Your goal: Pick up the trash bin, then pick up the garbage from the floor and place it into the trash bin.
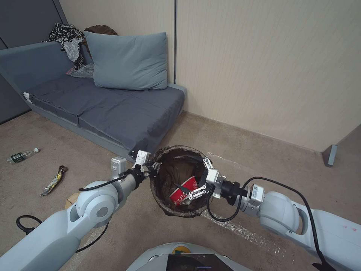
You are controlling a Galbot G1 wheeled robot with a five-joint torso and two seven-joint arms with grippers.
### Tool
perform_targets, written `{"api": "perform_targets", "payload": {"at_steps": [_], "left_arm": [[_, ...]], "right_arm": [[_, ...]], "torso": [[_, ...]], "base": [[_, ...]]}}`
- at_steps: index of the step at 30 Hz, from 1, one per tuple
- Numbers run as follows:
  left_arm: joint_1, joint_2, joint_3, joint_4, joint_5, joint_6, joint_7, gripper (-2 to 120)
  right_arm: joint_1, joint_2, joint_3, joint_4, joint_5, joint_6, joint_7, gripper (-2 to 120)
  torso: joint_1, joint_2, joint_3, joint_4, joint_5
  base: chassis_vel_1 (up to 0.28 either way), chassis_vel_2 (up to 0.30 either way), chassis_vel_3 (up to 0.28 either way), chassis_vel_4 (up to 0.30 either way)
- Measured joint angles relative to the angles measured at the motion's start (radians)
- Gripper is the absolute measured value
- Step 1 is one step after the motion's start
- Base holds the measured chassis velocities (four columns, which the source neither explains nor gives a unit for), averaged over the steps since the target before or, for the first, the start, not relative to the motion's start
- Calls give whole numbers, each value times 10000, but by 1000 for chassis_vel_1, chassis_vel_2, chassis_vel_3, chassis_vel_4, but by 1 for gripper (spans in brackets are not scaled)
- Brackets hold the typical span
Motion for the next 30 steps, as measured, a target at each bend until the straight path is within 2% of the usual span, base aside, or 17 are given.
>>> {"api": "perform_targets", "payload": {"at_steps": [4, 6, 7, 9, 10, 12, 13, 14, 16, 19, 20, 21, 23, 25, 27, 28, 30], "left_arm": [[1, -5, -16, 10, 12, -12, 9, 5], [23, -16, -80, 28, 27, -29, 13, 5], [23, -16, -80, 28, 27, -29, 13, 5], [179, -42, -200, 78, 120, -70, 35, 5], [179, -42, -200, 78, 120, -70, 35, 5], [429, -155, -421, 82, 244, -93, 40, 5], [554, -182, -580, 62, 278, -96, 33, 5], [554, -182, -580, 62, 278, -96, 33, 5], [702, -185, -743, 34, 338, -97, 23, 5], [756, -184, -779, 26, 367, -100, 19, 5], [823, -184, -799, 9, 406, -102, 17, 5], [823, -184, -799, 9, 406, -102, 17, 5], [892, -204, -810, -31, 454, -103, 15, 5], [905, -220, -813, -41, 464, -103, 15, 5], [909, -306, -813, -51, 488, -105, 3, 5], [909, -306, -813, -51, 488, -105, 3, 5], [899, -361, -809, -51, 507, -106, -7, 5]], "right_arm": [[-299, -294, 543, 180, 88, 117, 4, 100], [-590, -529, 1388, 494, 401, 145, 176, 100], [-590, -529, 1388, 494, 401, 145, 176, 100], [-860, -549, 2439, 856, 1095, 75, 778, 100], [-860, -549, 2439, 856, 1095, 75, 778, 100], [-844, -5, 3317, 1037, 1930, -441, 1805, 100], [-1128, 411, 4066, 1062, 2205, -798, 2387, 100], [-1128, 411, 4066, 1062, 2205, -798, 2387, 100], [-1965, 942, 5240, 964, 2209, -1100, 2884, 100], [-2600, 1293, 5942, 956, 2099, -1295, 3123, 100], [-3309, 1783, 6712, 1011, 1964, -1591, 3349, 100], [-3309, 1783, 6712, 1011, 1964, -1591, 3349, 100], [-4200, 2484, 7622, 1104, 1540, -1875, 3514, 100], [-4434, 2671, 7824, 1122, 1362, -1902, 3532, 100], [-5538, 3687, 8614, 1236, 416, -2015, 3679, 100], [-5538, 3687, 8614, 1236, 416, -2015, 3679, 100], [-6202, 4284, 8986, 1382, -92, -2121, 3857, 100]], "torso": [[0, 0, 0, -1, 1], [0, 0, 0, 0, -1], [0, 0, 0, 0, -1], [0, 0, 0, -4, -2], [0, 0, 0, -4, -2], [0, 0, 0, 5, -1], [0, 0, 0, -1, 2], [0, 0, 0, -1, 2], [0, 0, 0, 2, 0], [0, 0, 0, 0, 2], [0, 0, 0, -2, 1], [0, 0, 0, -2, 1], [0, 0, -1, -3, 1], [0, 0, -1, -1, 0], [0, 0, -1, 0, 3], [0, 0, -1, 0, 3], [-1, 0, -1, -5, 2]], "base": [[0, 0, 0, 0], [0, 0, 0, 0], [0, 0, 0, 0], [0, 0, 0, 0], [0, 0, 0, 0], [0, 0, 0, 0], [0, 0, 0, 0], [0, 0, 0, 0], [0, 0, 0, 0], [0, 0, 0, 0], [0, 0, 0, 0], [0, 0, 0, 0], [0, 0, 0, 0], [0, 0, 0, 0], [0, 0, 0, 0], [0, 0, 0, 0], [0, 0, 0, 0]]}}
